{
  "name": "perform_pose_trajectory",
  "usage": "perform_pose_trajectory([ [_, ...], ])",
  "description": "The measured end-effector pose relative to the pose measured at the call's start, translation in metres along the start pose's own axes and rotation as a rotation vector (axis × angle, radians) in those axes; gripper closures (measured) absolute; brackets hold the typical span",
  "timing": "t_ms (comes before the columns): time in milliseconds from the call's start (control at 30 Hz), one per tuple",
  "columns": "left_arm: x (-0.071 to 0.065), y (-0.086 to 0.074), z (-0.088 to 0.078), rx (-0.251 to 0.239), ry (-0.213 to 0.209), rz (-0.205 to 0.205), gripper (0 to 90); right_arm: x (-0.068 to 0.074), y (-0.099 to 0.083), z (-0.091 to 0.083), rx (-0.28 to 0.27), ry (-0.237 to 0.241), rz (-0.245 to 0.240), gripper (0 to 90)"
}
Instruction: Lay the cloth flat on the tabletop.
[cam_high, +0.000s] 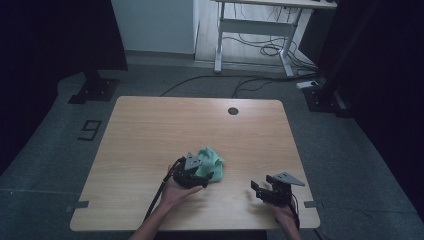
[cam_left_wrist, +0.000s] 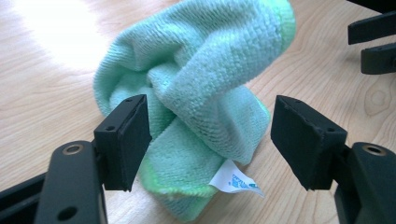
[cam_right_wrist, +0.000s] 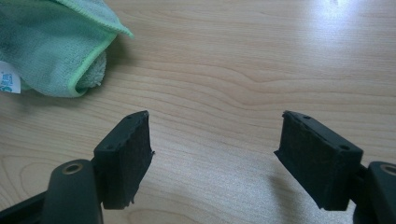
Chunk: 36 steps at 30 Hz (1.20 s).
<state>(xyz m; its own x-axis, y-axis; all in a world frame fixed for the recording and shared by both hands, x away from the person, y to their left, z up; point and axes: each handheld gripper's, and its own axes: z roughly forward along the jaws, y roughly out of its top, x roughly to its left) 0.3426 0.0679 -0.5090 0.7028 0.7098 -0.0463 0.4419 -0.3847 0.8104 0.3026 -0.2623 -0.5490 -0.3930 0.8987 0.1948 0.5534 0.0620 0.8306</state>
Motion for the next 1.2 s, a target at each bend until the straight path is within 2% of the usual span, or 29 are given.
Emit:
perform_pose_trajectory([
  [433,0.006,0.003,-0.014,-0.013,0.029,-0.007,31.5,-0.001,0.002,-0.002,-0.006,0.0,0.005,25.4],
  [600,0.0,0.004,-0.012,-0.02,0.023,0.01,33.8,0.0,0.002,-0.002,-0.01,0.002,0.001,25.4],
  [800,-0.001,0.006,-0.007,-0.023,0.022,0.01,41.4,0.0,0.003,-0.002,-0.009,0.004,0.001,25.7],
  [833,-0.001,0.006,-0.006,-0.021,0.031,0.009,48.6,0.001,0.004,-0.001,-0.011,0.007,0.0,25.8],
  [1000,0.002,0.006,-0.005,-0.02,0.026,-0.003,69.1,0.002,0.008,0.002,-0.012,0.012,-0.007,26.2],
  [1100,0.004,0.006,-0.006,-0.018,0.007,-0.008,78.5,0.005,0.011,0.005,-0.011,0.019,-0.012,26.6],
  [1200,0.006,0.005,-0.007,-0.021,-0.009,-0.006,83.4,0.01,0.016,0.01,-0.013,0.029,-0.017,27.2],
])
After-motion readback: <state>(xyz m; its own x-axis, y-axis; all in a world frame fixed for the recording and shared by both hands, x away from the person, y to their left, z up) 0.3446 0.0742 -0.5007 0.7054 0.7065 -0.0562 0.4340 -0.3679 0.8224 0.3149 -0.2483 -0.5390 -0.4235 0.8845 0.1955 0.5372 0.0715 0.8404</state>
